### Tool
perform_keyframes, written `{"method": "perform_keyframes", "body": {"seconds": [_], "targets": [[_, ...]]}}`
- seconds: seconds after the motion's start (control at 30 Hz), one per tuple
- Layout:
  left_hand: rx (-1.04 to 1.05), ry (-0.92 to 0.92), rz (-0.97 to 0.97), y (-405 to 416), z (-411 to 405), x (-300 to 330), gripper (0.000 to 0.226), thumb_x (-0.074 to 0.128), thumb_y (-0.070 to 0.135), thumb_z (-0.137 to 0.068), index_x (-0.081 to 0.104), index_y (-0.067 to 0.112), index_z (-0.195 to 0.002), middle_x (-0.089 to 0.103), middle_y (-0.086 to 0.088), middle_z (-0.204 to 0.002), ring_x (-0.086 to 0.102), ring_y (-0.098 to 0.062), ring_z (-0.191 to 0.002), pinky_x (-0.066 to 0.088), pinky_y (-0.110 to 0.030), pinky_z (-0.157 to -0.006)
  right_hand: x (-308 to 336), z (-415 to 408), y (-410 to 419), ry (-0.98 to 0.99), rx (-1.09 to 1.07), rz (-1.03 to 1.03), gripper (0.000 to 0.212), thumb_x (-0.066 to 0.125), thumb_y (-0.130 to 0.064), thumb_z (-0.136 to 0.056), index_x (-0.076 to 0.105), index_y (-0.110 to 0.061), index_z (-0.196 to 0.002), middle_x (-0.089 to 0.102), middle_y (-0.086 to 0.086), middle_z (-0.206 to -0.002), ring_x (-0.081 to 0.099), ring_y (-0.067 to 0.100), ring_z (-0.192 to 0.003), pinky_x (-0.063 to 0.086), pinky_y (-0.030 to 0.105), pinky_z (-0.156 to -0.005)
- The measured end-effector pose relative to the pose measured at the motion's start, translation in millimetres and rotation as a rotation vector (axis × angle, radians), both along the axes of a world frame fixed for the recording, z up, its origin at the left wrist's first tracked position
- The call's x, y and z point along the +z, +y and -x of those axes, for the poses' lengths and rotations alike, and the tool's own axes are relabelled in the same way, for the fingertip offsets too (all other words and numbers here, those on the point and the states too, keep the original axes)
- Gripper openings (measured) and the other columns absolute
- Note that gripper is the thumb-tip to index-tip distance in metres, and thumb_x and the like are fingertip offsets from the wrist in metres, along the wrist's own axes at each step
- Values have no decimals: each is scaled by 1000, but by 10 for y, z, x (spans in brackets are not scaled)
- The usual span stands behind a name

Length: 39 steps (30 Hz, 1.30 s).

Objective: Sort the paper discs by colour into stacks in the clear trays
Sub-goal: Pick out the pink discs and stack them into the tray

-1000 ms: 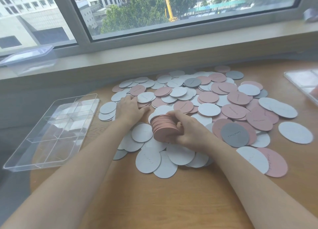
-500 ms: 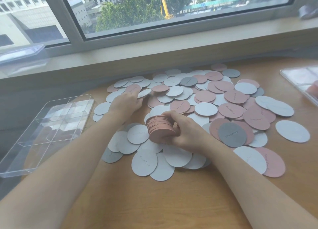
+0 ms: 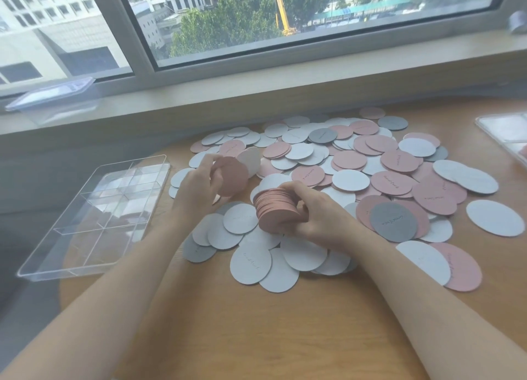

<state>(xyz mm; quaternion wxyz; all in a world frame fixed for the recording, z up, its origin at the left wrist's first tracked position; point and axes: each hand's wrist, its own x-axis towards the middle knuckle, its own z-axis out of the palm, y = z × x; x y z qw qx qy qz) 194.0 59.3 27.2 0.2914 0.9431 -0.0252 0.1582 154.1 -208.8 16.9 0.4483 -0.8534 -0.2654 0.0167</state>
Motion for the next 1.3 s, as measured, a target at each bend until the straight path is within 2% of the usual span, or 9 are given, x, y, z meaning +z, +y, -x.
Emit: {"method": "perform_keyframes", "body": {"seconds": [0.2,0.27,0.4,0.53,0.7,0.83,0.97,1.13,1.3], "targets": [[-29,-60,152,-83,260,21,27,44,14,-102,54,28,-123,69,6,-93,58,-21,-69,44,-17,-65,-45,-18,4,-17,13,-22,64,80,-21,-78,49,-24,-135,50,-28,-96,51,-17,-82,37,6,-71],[-43,-58,241,-137,318,23,26,44,17,-102,53,33,-121,71,9,-98,63,-25,-77,51,-30,-76,-69,-34,10,-29,16,-38,65,81,-22,-78,51,-23,-135,50,-23,-106,49,-17,-87,35,5,-75],[-124,-49,376,-297,406,23,23,45,16,-103,54,32,-117,69,-16,-94,60,-36,-81,48,-40,-71,-103,-63,19,-39,39,-63,66,82,-21,-77,52,-23,-135,49,-17,-133,47,-16,-99,33,8,-86],[-147,-55,454,-402,405,-14,20,44,17,-104,55,32,-111,61,-27,-89,52,-21,-74,41,-28,-65,-92,-42,9,1,31,-90,68,81,-17,-77,50,-28,-136,53,-28,-106,54,-14,-84,36,8,-78],[-123,-82,520,-503,475,-119,26,46,13,-105,59,35,-109,70,21,-102,64,-4,-99,46,-16,-86,-95,-31,-3,20,24,-113,67,82,-17,-77,49,-30,-134,54,-24,-103,55,-10,-77,38,7,-72],[-73,-133,566,-495,502,-196,23,49,8,-103,62,25,-110,70,19,-101,64,-8,-101,49,-23,-89,-134,-66,31,39,53,-152,80,82,-28,-73,40,-36,-141,53,-14,-119,56,1,-82,42,19,-78],[-26,-160,562,-469,531,-213,19,51,9,-102,65,20,-109,72,11,-103,66,-13,-101,52,-35,-90,-157,-90,24,-9,52,-109,75,83,-25,-75,47,-33,-140,49,-18,-116,53,-1,-99,38,18,-85],[70,-193,551,-425,503,-252,14,52,18,-102,65,20,-108,72,4,-96,65,-17,-81,54,-47,-80,-171,-88,27,-28,22,-85,69,83,-33,-73,49,-29,-133,48,-11,-115,52,-1,-90,39,16,-78],[191,-276,591,-412,514,-244,14,51,20,-104,64,16,-109,73,4,-97,69,-12,-77,56,-44,-79,-150,-63,23,-1,-3,-72,66,85,-31,-74,48,-27,-128,51,-9,-112,54,4,-80,41,15,-72]]}}
